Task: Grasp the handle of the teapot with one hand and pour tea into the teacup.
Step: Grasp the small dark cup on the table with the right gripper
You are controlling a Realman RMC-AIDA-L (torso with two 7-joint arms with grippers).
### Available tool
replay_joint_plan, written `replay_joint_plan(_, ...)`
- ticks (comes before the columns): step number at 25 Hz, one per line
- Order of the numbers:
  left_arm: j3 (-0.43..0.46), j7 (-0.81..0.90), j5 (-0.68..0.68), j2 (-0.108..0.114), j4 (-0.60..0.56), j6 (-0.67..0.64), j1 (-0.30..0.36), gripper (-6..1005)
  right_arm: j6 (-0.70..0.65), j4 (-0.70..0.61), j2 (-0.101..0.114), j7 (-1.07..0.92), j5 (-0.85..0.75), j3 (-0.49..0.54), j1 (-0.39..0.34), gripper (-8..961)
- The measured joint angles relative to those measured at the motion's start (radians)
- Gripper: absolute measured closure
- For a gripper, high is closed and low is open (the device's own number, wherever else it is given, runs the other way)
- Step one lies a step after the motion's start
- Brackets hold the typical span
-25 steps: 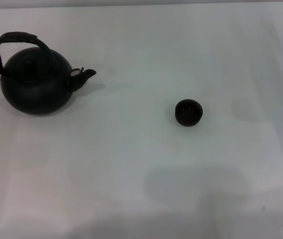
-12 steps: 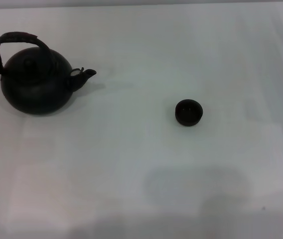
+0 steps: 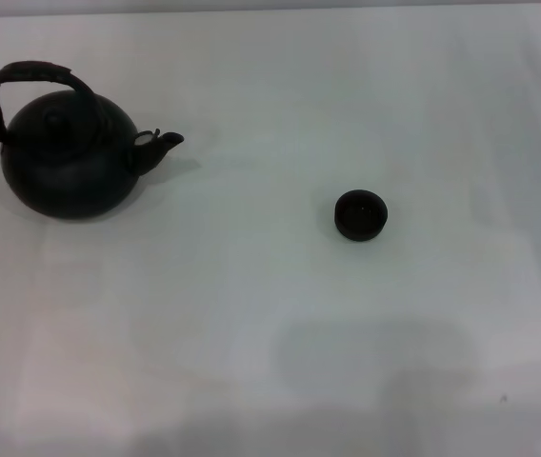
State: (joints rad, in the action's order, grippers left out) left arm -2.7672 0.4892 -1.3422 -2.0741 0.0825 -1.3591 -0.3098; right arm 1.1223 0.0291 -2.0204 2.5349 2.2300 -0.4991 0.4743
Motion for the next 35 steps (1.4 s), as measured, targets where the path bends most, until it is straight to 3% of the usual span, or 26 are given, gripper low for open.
replay_joint_plan(4, 0.0, 0.0, 0.0, 0.002, 0.007, 0.001, 0.002, 123, -0.004, -0.1, 0.009, -0.22, -0.1, -0.124, 0.019, 90)
replay_joint_plan(7, -0.001, 0.0, 0.0, 0.002, 0.009, 0.002, 0.001, 123, -0.014, -0.249, 0.011, -0.416, -0.194, -0.247, 0.02, 92)
replay_joint_plan(8, -0.002, -0.001, 0.0, 0.002, 0.009, 0.002, 0.0, 123, -0.03, -0.367, 0.019, -0.575, -0.272, -0.341, 0.02, 94)
replay_joint_plan(9, -0.002, -0.002, 0.0, 0.002, 0.009, 0.002, 0.001, 124, -0.03, -0.367, 0.019, -0.575, -0.272, -0.341, 0.02, 95)
replay_joint_plan(14, -0.003, -0.006, 0.001, 0.002, 0.011, 0.002, 0.006, 124, -0.026, -0.675, 0.044, -0.926, -0.526, -0.509, 0.019, 98)
replay_joint_plan(20, -0.001, -0.006, 0.003, 0.0, 0.01, 0.003, 0.011, 124, 0.049, -0.992, 0.025, -1.198, -0.825, -0.571, 0.027, 98)
replay_joint_plan(24, 0.0, -0.006, 0.002, 0.0, 0.007, 0.003, 0.011, 125, 0.118, -1.193, 0.018, -1.411, -1.082, -0.666, 0.07, 97)
replay_joint_plan(29, 0.0, -0.006, 0.0, 0.0, 0.004, 0.024, 0.004, 125, 0.203, -1.313, 0.011, -1.567, -1.294, -0.789, 0.148, 97)
replay_joint_plan(35, 0.0, -0.006, 0.0, 0.0, 0.003, 0.031, -0.006, 124, 0.277, -1.325, 0.008, -1.703, -1.436, -0.949, 0.264, 98)
